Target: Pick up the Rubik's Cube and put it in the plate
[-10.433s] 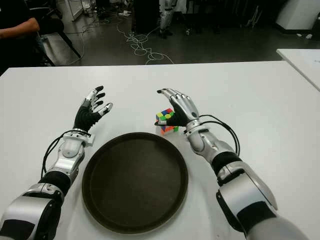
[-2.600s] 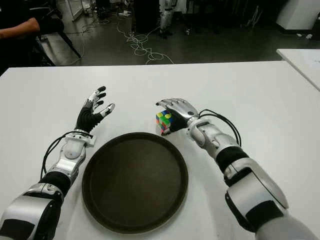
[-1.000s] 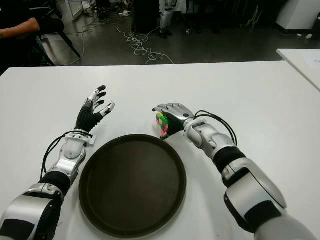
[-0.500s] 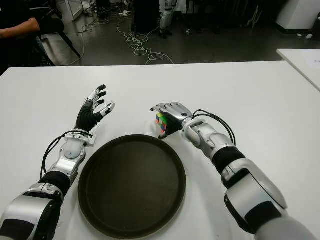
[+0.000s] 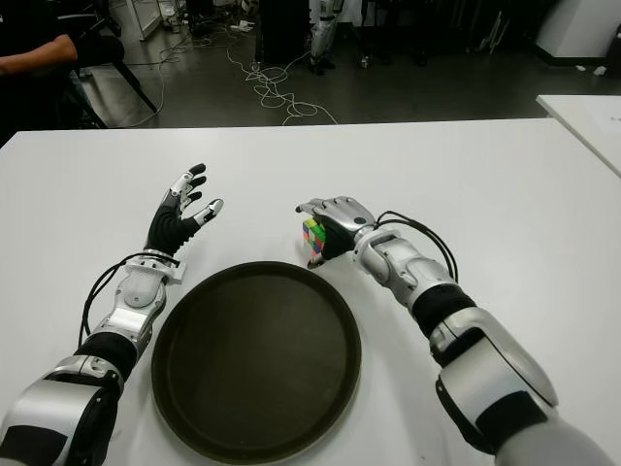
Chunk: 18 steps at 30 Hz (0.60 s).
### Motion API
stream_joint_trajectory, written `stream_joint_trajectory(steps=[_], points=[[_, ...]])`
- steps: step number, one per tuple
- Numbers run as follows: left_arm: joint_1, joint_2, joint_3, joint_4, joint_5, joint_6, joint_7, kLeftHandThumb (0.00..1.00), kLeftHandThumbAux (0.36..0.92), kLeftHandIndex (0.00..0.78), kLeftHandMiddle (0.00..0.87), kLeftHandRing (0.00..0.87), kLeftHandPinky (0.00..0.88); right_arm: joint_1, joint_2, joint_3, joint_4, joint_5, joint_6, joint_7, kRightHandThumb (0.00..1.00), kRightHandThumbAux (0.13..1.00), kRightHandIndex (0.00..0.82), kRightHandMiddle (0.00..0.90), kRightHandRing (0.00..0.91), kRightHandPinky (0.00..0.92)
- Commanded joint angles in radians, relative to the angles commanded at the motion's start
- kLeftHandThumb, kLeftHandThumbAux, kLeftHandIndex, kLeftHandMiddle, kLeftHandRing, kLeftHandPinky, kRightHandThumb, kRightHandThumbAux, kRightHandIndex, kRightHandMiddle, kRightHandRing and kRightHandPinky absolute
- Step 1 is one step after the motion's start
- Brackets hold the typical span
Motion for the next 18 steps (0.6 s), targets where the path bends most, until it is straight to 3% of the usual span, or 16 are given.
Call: stream_joint_trajectory(steps=[18], points=[[0.004,0.006,-0.008,-0.011,0.021,0.007,0.018,0.014,0.557,0.036,0.057,0.054,0.08,-0.024,-0.034,-0.022,-0.009,0.016,-0.015,0.133,0.0,0.716,0.147,0.254,0.277,0.275]])
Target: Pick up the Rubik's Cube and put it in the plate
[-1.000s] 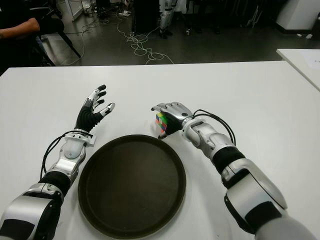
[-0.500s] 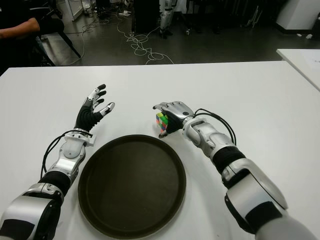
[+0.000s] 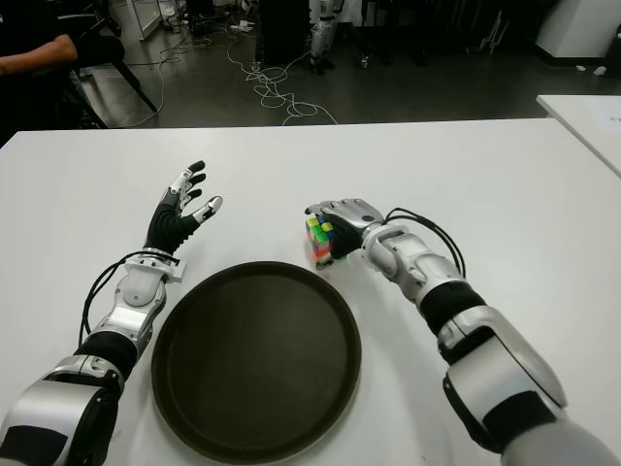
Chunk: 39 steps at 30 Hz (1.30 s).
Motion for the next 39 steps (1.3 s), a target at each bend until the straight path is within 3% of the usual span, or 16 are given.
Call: stream_joint_trajectory(steps=[17,39], points=[[0.001,-0.003,-0.002,-0.006,0.002,0.014,0.009,0.032,0.609,0.048,0.073,0.069,0.096,-0.012,-0.01,-0.013,-0.003,-0.002,0.021,0.053,0.0,0.703,0.136,0.219,0.242,0.241],[0.002,-0.003,-0.01,-0.013,0.005,0.019,0.009,0.024,0.578,0.046,0.066,0.054,0.074,-0.015,-0.022,-0.011,0.003,-0.004,-0.003,0.048,0.0,0.712,0.134,0.187,0.202,0.196]])
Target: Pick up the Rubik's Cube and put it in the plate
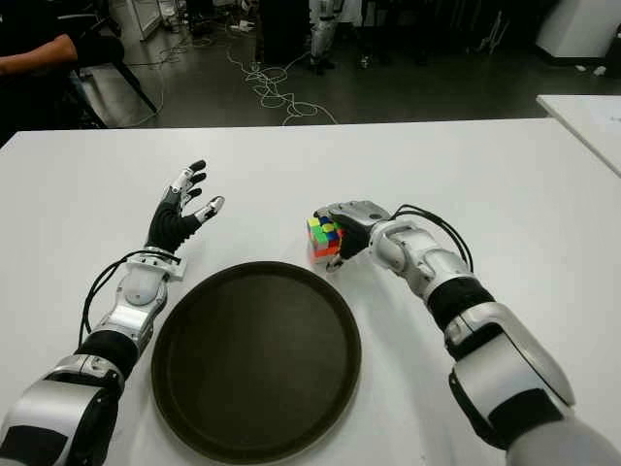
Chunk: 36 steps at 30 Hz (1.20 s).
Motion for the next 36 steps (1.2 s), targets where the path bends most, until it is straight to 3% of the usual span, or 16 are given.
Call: stream_joint_trajectory(steps=[9,12,18,24,36], points=[[0.001,-0.001,0.003,-0.004,-0.007,-0.002,-0.01,0.024,0.589,0.05,0.066,0.053,0.074,0.004,-0.001,-0.002,0.015,-0.002,-0.042,-0.065,0.0,0.734,0.175,0.229,0.252,0.268],[0.0,-0.002,0.004,-0.003,-0.007,-0.003,-0.008,0.032,0.587,0.053,0.066,0.057,0.084,0.008,0.001,-0.003,0.033,-0.006,-0.081,-0.141,0.0,0.804,0.343,0.39,0.432,0.452],[-0.001,-0.004,0.003,0.0,-0.002,-0.01,0.003,0.029,0.586,0.058,0.073,0.068,0.1,0.012,0.004,-0.004,0.061,-0.008,-0.119,-0.25,0.084,0.828,0.468,0.553,0.585,0.582],[-0.001,-0.003,-0.001,-0.002,0.006,-0.013,0.017,0.035,0.591,0.064,0.074,0.067,0.088,0.011,0.012,-0.01,0.088,0.002,-0.136,-0.311,0.177,0.818,0.506,0.638,0.666,0.665],[0.0,-0.005,-0.003,-0.003,0.008,-0.01,0.022,0.02,0.595,0.056,0.07,0.062,0.088,0.012,0.021,-0.027,0.108,0.013,-0.14,-0.341,0.204,0.822,0.516,0.665,0.687,0.684]])
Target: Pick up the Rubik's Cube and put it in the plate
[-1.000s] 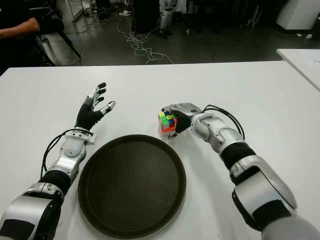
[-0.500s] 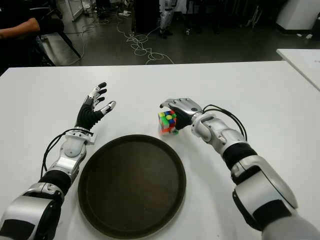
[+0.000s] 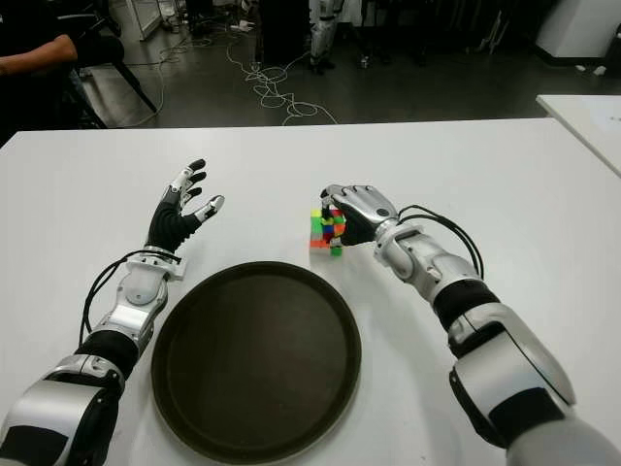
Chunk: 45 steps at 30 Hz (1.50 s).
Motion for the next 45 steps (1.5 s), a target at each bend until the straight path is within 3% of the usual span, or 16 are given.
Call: stream_joint_trajectory(steps=[7,40,42,45], points=[[0.0,-0.001,0.0,0.001,0.001,-0.001,0.005,0.006,0.579,0.055,0.072,0.063,0.092,0.001,0.002,-0.009,0.004,0.007,-0.004,-0.006,0.213,0.824,0.514,0.66,0.683,0.674],[0.0,0.002,-0.008,0.006,0.015,-0.01,0.023,0.02,0.612,0.065,0.074,0.058,0.08,-0.004,0.005,-0.016,0.029,0.009,-0.029,-0.047,0.223,0.816,0.516,0.645,0.655,0.639],[-0.001,0.002,-0.009,0.008,0.018,-0.008,0.027,0.017,0.602,0.06,0.07,0.058,0.084,-0.003,0.005,-0.018,0.027,0.011,-0.029,-0.047,0.493,0.766,0.462,0.609,0.623,0.599],[-0.002,0.003,-0.01,0.009,0.02,-0.006,0.031,0.011,0.598,0.063,0.074,0.06,0.086,0.001,0.006,-0.022,0.023,0.014,-0.028,-0.054,0.612,0.744,0.429,0.534,0.559,0.536]])
